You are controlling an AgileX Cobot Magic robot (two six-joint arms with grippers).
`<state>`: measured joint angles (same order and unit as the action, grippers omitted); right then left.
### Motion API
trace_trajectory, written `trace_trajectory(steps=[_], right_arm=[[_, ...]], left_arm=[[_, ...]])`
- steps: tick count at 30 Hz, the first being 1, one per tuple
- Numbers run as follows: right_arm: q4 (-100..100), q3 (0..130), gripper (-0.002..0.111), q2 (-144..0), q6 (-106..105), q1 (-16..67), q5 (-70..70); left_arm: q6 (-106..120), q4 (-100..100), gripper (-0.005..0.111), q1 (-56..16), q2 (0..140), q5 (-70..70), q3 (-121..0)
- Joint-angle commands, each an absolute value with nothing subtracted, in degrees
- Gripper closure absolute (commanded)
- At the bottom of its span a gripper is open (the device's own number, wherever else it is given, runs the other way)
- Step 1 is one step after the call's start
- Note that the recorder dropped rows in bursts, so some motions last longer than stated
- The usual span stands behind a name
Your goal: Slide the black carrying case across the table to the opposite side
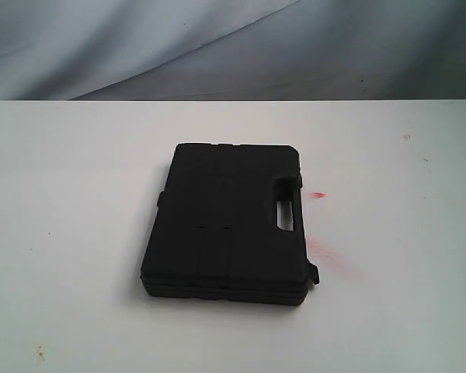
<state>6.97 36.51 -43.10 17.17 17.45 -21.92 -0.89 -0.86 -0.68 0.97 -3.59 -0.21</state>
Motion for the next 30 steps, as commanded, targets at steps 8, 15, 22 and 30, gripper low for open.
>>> trace_trajectory(steps=[8,15,22,30], right_arm=[[17.57,49.11,0.108,-61.7,28.08,32.17,-29.47],[19.27,58.2,0.108,-72.19,32.82,37.21,-34.21],[17.73,67.17,0.108,-81.23,33.45,38.89,-42.27],[8.29,76.1,0.108,-90.51,28.14,38.89,-49.37]], left_arm=[[-1.47,-0.93,0.107,-0.72,0.64,-3.34,0.0],[-1.47,-0.93,0.107,-0.72,0.64,-3.34,0.0],[-1.47,-0.93,0.107,-0.72,0.64,-3.34,0.0],[-1.47,-0.93,0.107,-0.72,0.64,-3.34,0.0]])
